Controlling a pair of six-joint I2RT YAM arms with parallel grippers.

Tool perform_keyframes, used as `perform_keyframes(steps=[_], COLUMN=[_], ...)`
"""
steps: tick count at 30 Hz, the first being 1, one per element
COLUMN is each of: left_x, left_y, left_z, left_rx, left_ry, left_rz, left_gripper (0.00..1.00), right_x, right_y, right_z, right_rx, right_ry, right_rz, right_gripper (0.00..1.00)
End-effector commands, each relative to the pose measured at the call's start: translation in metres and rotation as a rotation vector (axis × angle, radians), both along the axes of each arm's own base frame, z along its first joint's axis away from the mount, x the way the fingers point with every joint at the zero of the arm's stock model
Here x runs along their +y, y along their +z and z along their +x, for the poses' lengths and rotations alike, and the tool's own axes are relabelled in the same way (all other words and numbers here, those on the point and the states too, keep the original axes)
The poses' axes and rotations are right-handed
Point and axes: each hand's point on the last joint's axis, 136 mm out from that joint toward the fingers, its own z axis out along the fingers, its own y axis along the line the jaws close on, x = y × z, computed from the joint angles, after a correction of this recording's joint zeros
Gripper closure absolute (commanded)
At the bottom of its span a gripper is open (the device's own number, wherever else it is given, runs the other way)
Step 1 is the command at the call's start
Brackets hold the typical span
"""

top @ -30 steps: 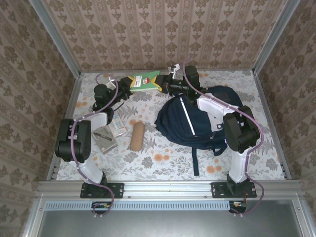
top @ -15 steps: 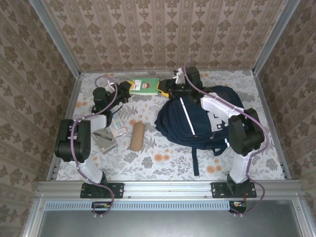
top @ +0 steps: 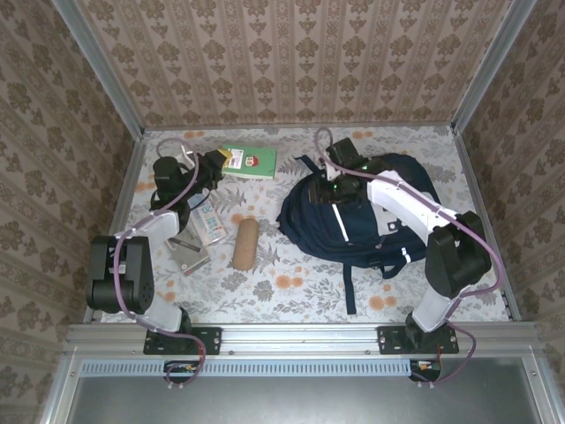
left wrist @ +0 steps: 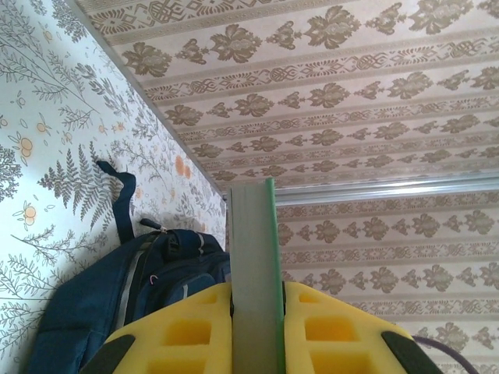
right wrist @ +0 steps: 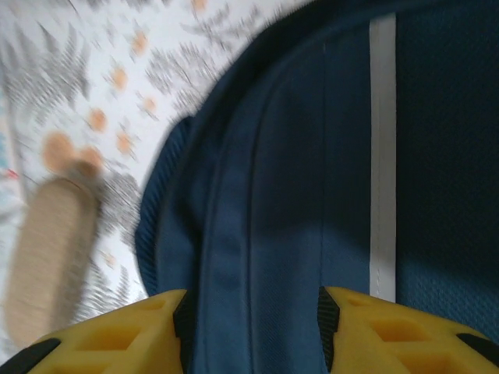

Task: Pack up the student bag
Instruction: Open the student bag at the center of the table.

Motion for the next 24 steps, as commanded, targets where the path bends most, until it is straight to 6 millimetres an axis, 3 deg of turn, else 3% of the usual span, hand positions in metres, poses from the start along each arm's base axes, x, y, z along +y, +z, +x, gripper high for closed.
perform_keyframes(steps=[1, 9, 11, 14, 17, 24], left_x=[0.002, 0.002, 0.002, -0.002, -0.007, -0.018], left_y=[0.007, 0.004, 0.003, 0.003, 0.0, -0.013], left_z=[-0.007, -0.017, -0.019, -0.023, -0.027, -0.037], left_rx=[-0.043, -0.034, -0.031, -0.035, -0.036, -0.03], left_ry=[-0.015, -0.012, -0.012, -0.019, -0.026, -0.039], left_rz=[0.034, 0.061, 0.072, 0.083, 0.098, 0.127], left_gripper=[1.0, 1.0, 1.0, 1.0, 1.0, 1.0], right_x=[-0.019, -0.01, -0.011, -0.009, -0.006, -0.005], right_y=[-0.026, -0.055, -0.061, -0.061, -0.048, 0.027], right_z=[-0.022, -0.032, -0.031, -0.027, -0.022, -0.006], right_rx=[0.045, 0.087, 0.093, 0.088, 0.062, -0.085], right_ry=[0.069, 0.103, 0.102, 0.096, 0.085, 0.038], right_rz=[-0.217, -0.29, -0.311, -0.313, -0.291, -0.215], right_gripper=[0.52, 0.53, 0.57, 0.77, 1.0, 1.0])
